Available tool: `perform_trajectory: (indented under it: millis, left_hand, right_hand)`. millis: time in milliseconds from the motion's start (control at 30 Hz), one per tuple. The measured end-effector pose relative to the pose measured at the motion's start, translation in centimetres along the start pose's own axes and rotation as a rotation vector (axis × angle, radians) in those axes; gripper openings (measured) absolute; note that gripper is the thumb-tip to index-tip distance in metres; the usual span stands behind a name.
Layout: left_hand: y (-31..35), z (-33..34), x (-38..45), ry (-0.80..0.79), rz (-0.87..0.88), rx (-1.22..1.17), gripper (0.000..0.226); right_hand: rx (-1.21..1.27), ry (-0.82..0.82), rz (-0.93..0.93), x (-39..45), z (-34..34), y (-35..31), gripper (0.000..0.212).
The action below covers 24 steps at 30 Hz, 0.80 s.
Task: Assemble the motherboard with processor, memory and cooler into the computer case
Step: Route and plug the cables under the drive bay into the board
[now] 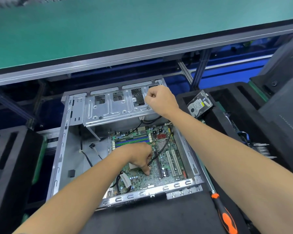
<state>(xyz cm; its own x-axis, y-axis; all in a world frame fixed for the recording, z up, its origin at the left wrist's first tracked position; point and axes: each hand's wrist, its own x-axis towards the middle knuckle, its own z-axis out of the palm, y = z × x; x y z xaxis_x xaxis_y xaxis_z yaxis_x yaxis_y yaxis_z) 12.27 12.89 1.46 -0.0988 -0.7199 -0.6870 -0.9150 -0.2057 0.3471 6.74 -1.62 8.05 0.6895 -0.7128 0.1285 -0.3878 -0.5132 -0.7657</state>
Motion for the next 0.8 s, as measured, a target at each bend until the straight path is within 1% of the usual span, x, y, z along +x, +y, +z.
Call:
perform_trajectory:
  millis: [67, 100, 167, 233, 267, 367, 400, 467, 500, 567, 633, 700, 800]
  left_hand:
    - [-0.2, -0.3, -0.2, -0.006, 0.015, -0.055, 0.019]
    - [-0.4, -0.5, -0.4, -0.025, 0.028, -0.13, 0.012]
    - [-0.7, -0.9, -1.0, -0.11, 0.065, -0.348, 0.007]
    - [-0.5, -1.0, -1.3, -0.24, 0.096, -0.574, 0.009]
    - [-0.3, -0.9, -1.3, -0.306, 0.115, -0.649, 0.012]
    - [0.6, -0.7, -0.7, -0.418, 0.193, -0.72, 0.032]
    - [0.9, -0.7, -0.5, -0.436, 0.225, -0.734, 0.034]
    - [1.7, -0.3, -0.1, -0.45, 0.269, -0.779, 0.031]
    - [2.1, 0.0, 0.2, -0.44, 0.273, -0.806, 0.028]
    - [3.3, 0.8, 0.6, -0.369, 0.261, -0.82, 0.028]
    - [4.2, 1.6, 1.1, -0.239, 0.248, -0.738, 0.026]
    - [5.0, 2.5, 1.7, -0.088, 0.241, -0.652, 0.015]
    - [6.1, 4.0, 2.7, 0.1, 0.192, -0.648, 0.026]
  right_hand:
    - [-0.003, -0.002, -0.007, 0.0, 0.0, 0.0, 0.023]
    - [-0.006, -0.005, -0.01, 0.1, 0.0, 0.0, 0.024]
    - [-0.014, -0.005, -0.01, 0.1, 0.1, 0.0, 0.024]
    - [-0.019, -0.007, -0.01, 0.2, 0.1, 0.0, 0.024]
    - [-0.02, -0.007, -0.013, 0.2, 0.2, 0.0, 0.024]
    - [-0.016, 0.0, -0.02, 0.2, 0.2, 0.0, 0.024]
    - [-0.015, 0.003, -0.019, 0.2, 0.1, 0.0, 0.024]
    - [-0.018, 0.006, -0.015, 0.2, 0.2, 0.1, 0.022]
    - [-0.021, 0.008, -0.015, 0.2, 0.2, 0.1, 0.022]
    - [-0.029, 0.006, -0.017, 0.2, 0.2, 0.1, 0.023]
    - [-0.03, 0.002, -0.018, 0.2, 0.2, 0.1, 0.025]
    - [-0.027, 0.001, -0.018, 0.2, 0.1, 0.0, 0.028]
    - [-0.036, -0.004, -0.013, 0.2, 0.1, 0.0, 0.026]
